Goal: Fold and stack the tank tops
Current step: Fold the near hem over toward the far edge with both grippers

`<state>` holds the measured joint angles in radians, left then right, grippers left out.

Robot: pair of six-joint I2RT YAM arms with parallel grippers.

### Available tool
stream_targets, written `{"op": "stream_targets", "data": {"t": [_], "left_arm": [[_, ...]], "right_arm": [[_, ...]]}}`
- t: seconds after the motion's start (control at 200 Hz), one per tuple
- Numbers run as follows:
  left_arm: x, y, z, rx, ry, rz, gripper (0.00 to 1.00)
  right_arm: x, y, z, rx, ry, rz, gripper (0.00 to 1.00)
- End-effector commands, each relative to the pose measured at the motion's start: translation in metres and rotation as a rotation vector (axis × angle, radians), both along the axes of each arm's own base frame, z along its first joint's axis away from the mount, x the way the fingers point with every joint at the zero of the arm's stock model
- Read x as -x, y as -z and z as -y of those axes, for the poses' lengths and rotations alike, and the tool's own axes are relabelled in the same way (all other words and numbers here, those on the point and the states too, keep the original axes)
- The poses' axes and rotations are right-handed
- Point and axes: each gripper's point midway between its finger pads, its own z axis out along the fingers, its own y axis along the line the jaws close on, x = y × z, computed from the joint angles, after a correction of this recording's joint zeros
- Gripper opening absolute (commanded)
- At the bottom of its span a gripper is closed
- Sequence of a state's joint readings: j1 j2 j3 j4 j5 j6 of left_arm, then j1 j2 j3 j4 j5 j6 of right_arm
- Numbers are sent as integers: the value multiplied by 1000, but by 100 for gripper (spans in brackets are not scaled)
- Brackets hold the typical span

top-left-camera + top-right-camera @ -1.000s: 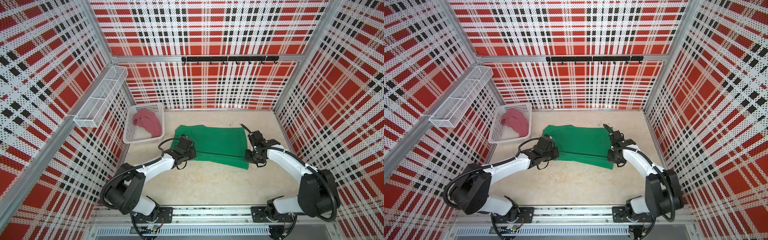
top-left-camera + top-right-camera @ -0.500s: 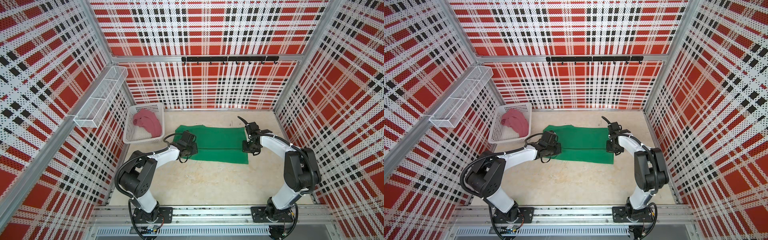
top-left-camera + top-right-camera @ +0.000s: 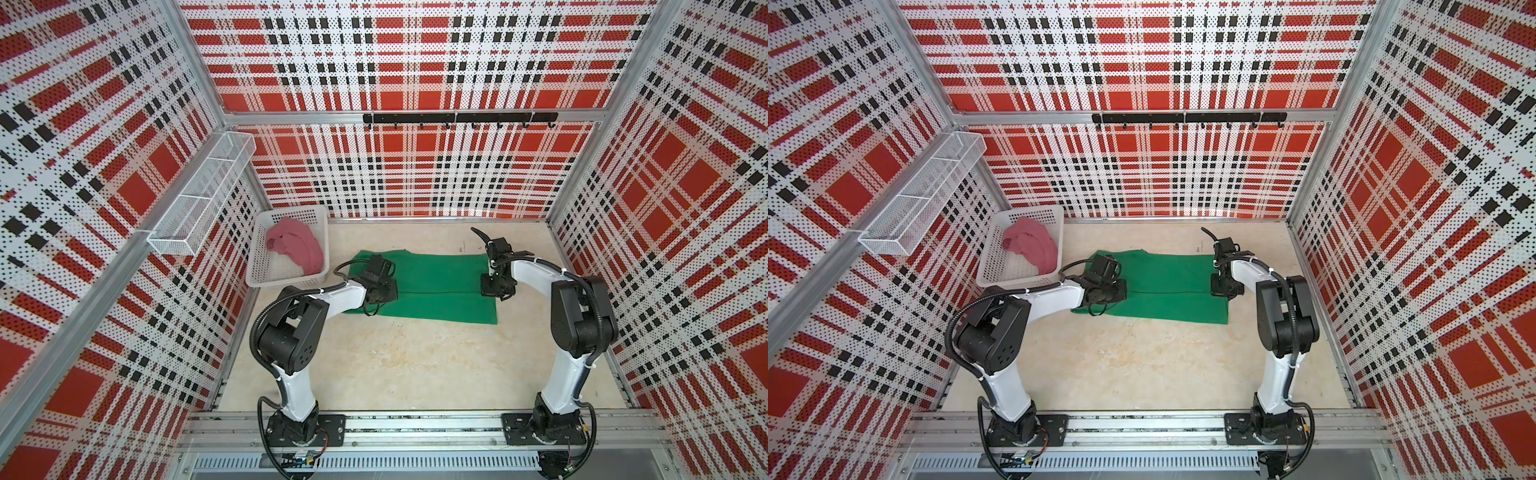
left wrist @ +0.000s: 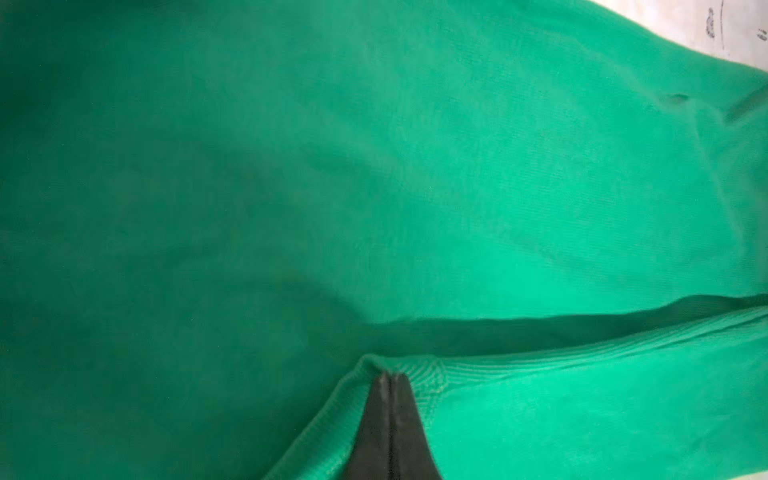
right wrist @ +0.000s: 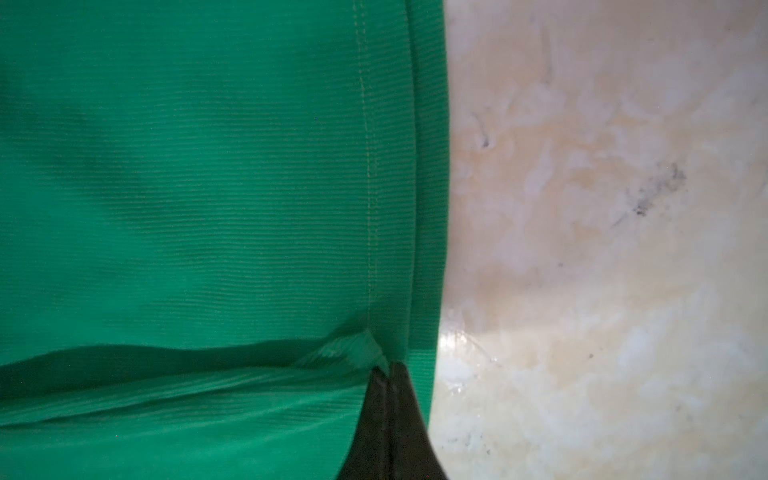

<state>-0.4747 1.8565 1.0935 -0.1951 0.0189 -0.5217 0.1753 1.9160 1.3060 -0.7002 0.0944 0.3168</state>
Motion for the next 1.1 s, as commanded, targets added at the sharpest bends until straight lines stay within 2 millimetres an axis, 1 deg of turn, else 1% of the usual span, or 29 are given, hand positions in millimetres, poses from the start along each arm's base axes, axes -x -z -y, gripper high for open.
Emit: {"op": "stream_targets", "data": {"t": [0.0, 0.12, 0.256, 0.331, 0.411, 0.526, 0.621, 0.687, 0.702, 0.782, 0.837, 0.872, 0.987, 1.022, 1.097], "left_arm": [[-13, 3, -3, -12, 7, 4, 0], [-18, 3, -3, -17, 6, 2, 0], [-23, -6, -2, -15, 5, 19, 0], [-27, -7, -3, -21, 4, 27, 0], [-31, -6, -2, -24, 7, 26, 0], [-35, 3, 0, -30, 16, 13, 0], [-37, 11, -2, -36, 16, 0, 0], [-40, 14, -3, -37, 16, -3, 0], [-41, 15, -3, -36, 16, -3, 3], [-44, 10, -4, -35, 20, 8, 23], [-47, -1, -5, -37, 23, 31, 36], [-49, -10, -6, -39, 24, 48, 42], [-48, -38, -14, -61, 22, 93, 57], [-45, -45, -17, -69, 20, 102, 58], [-34, -52, -27, -87, 7, 102, 59]], "right_arm": [[-11, 0, 14, 49, 21, 10, 0], [-11, -4, 18, 39, 45, 23, 0], [-7, -10, 20, 25, 71, 29, 0], [-5, -11, 24, 22, 89, 33, 0], [-4, -8, 31, 26, 112, 29, 0], [-6, 2, 40, 26, 137, 22, 0], [-12, 10, 41, 24, 130, 18, 0], [-17, 12, 39, 17, 121, 25, 0], [-18, 12, 38, 15, 118, 27, 0], [-23, 7, 37, 10, 104, 49, 14], [-25, -1, 37, 11, 96, 69, 22], [-26, -9, 38, 15, 93, 85, 26], [-21, -36, 38, 13, 84, 131, 32], [-19, -44, 37, 7, 77, 145, 33], [-13, -57, 30, -28, 69, 171, 35]]}}
